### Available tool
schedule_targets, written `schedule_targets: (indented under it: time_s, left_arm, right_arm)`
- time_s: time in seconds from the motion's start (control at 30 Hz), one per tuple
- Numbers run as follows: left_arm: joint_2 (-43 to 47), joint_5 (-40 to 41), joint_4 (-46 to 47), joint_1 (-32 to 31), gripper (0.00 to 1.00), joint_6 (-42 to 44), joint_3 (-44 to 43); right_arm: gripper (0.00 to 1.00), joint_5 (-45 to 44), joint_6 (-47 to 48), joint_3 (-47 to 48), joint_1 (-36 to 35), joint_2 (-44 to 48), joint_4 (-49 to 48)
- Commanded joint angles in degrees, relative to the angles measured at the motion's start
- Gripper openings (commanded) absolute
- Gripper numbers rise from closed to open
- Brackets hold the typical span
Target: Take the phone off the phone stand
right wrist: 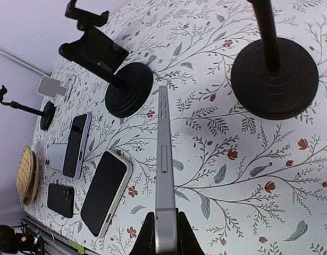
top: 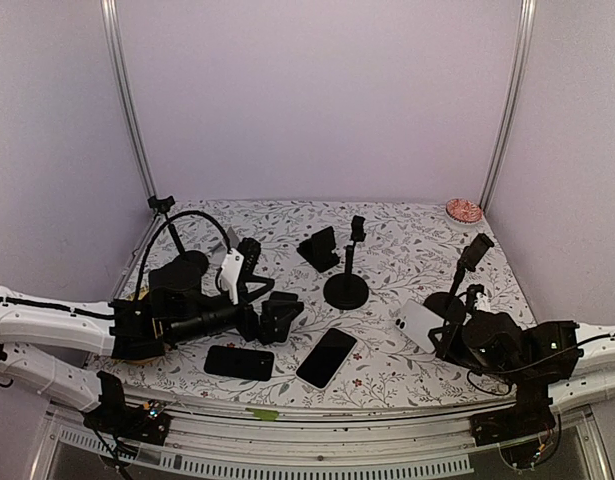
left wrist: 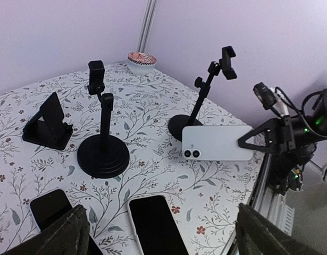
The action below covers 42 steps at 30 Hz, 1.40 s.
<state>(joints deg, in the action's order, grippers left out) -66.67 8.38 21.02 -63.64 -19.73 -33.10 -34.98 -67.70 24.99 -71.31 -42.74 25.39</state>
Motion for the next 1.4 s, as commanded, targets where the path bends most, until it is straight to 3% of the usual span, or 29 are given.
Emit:
schedule_targets:
  time_s: [0.0,0.13,0.47,0.97,1.2,1.37]
  left_arm:
    - [2.1,-4.0,3.6,-1.6,0.96,-2.6,2.2]
    - [3.9,-2.8,1.0,-2.1,0.96,-3.2,1.7]
    - [9.9,-3.3,-0.2,-2.9,0.96,-4.8,4.3]
    - [12.3,-2.2,-1.2,-3.6,0.96,-5.0,4.9]
    - [12.9,-2.1,-1.7,-3.9,0.96,-5.0,5.0]
    - [13.7,-1.6,-2.0,-4.1,0.96,-4.9,5.1]
  right_arm:
    - [0.00,-6.5,-16.5,-2.0,-0.2,0.5,2.3]
    - [0.00,-7.5,-26.4,-4.0,-0.1,-1.6,3.1]
    - [0.00,-9.2,-39.2,-4.1,-0.1,-9.6,2.3]
    - [0.00,-5.1,-38.8,-1.1,0.8,-20.1,-7.5]
    - [0.26,-2.7,-39.6,-0.9,1.8,-22.6,-8.1]
    - [0.31,-2.3,-42.6,-3.1,2.3,-21.6,-8.0]
